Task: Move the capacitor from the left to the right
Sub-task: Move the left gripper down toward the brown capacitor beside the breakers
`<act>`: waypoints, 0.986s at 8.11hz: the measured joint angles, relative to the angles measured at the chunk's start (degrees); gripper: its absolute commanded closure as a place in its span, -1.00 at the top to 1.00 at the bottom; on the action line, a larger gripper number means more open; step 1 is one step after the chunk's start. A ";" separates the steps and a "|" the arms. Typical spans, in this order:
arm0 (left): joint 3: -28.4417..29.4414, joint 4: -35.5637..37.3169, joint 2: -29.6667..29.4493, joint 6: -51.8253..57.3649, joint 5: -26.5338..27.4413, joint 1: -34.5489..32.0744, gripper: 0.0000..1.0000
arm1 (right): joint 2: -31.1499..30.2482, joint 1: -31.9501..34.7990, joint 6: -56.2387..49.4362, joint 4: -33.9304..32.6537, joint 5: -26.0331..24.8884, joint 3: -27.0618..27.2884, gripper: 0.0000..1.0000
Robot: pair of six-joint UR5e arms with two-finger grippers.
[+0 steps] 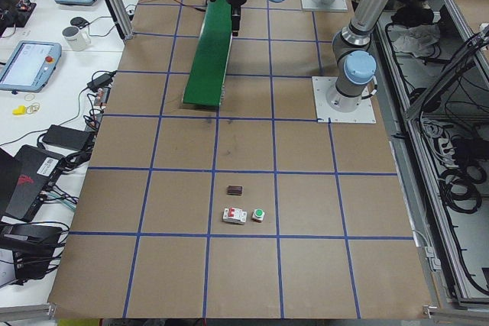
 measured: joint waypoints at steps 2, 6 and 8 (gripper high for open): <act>-0.03 -0.08 0.15 0.05 0.18 0.09 1.00 | 0.00 0.00 0.00 0.00 0.04 0.06 1.00; 0.07 0.12 -0.13 8.06 0.36 8.71 1.00 | 0.00 -0.02 0.00 0.00 0.05 0.25 1.00; 0.07 0.69 -1.15 21.18 0.15 20.81 1.00 | 0.00 -0.02 0.00 0.00 0.05 0.26 1.00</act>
